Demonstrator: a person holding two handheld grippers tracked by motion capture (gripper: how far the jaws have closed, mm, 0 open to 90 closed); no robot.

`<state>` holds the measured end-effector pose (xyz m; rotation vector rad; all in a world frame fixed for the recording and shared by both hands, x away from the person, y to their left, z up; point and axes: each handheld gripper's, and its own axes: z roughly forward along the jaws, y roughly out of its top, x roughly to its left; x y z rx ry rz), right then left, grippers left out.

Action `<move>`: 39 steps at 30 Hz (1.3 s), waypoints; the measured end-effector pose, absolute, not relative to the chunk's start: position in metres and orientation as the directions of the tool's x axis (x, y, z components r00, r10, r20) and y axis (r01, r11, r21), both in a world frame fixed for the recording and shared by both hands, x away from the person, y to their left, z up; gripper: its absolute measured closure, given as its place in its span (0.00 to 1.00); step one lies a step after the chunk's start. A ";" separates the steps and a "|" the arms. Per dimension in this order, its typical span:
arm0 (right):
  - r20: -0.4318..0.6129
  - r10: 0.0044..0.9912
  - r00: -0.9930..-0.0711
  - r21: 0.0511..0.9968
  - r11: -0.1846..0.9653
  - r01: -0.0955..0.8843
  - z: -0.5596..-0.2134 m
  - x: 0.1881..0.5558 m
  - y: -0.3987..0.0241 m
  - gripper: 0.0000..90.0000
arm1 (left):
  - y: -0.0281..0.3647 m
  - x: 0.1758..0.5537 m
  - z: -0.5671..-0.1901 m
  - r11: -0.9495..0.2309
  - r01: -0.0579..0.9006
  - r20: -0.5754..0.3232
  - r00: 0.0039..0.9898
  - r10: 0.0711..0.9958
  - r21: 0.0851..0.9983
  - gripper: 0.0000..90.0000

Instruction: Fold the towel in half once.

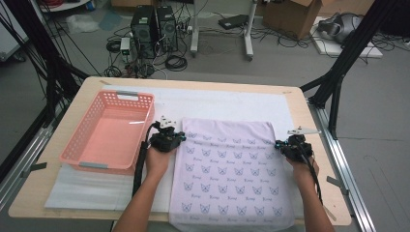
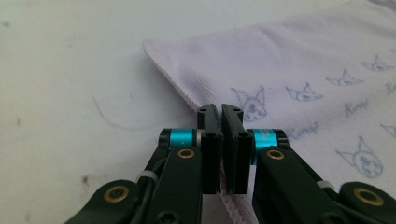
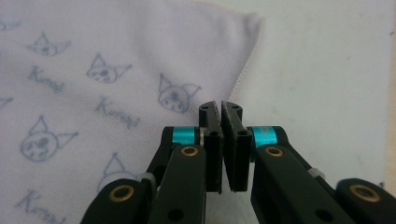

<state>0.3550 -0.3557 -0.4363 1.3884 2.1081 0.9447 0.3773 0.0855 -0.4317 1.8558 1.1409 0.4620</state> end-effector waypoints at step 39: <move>0.103 0.847 -0.522 0.833 0.213 0.510 -0.421 0.261 -0.375 0.97 | 0.117 0.277 -0.429 -0.120 0.472 -0.236 0.626 0.744 0.874 0.95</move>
